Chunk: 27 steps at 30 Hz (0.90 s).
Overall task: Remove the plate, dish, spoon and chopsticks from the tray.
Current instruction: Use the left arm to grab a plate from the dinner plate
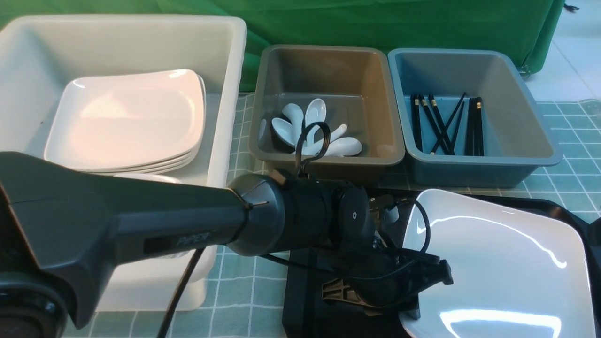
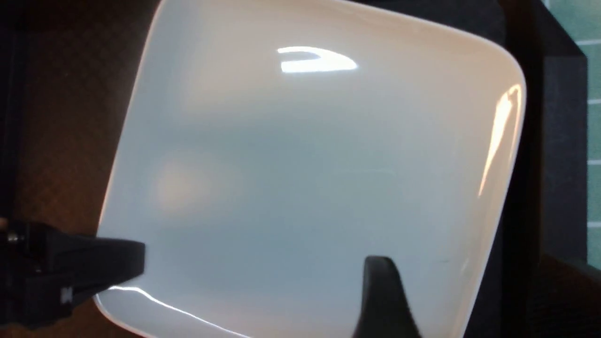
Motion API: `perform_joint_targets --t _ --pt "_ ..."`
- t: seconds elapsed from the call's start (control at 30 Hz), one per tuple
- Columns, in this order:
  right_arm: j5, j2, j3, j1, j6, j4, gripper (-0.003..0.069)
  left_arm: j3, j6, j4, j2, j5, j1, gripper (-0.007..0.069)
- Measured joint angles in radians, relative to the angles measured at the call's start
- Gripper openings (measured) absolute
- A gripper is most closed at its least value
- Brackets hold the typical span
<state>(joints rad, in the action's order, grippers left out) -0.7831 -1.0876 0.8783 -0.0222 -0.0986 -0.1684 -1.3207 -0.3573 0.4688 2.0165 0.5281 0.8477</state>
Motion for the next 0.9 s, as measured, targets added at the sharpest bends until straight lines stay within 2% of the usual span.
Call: perform_joint_targets --t 0.43,0.9 --pt "0.037 0.0 0.0 0.0 -0.003 0.0 0.044 0.0 0.052 -0.057 -0.143 0.11 -0.034 0.0029" --pt "0.045 0.0 0.0 0.0 -0.003 0.0 0.044 0.001 0.143 -0.015 -0.206 0.174 -0.101 0.002"
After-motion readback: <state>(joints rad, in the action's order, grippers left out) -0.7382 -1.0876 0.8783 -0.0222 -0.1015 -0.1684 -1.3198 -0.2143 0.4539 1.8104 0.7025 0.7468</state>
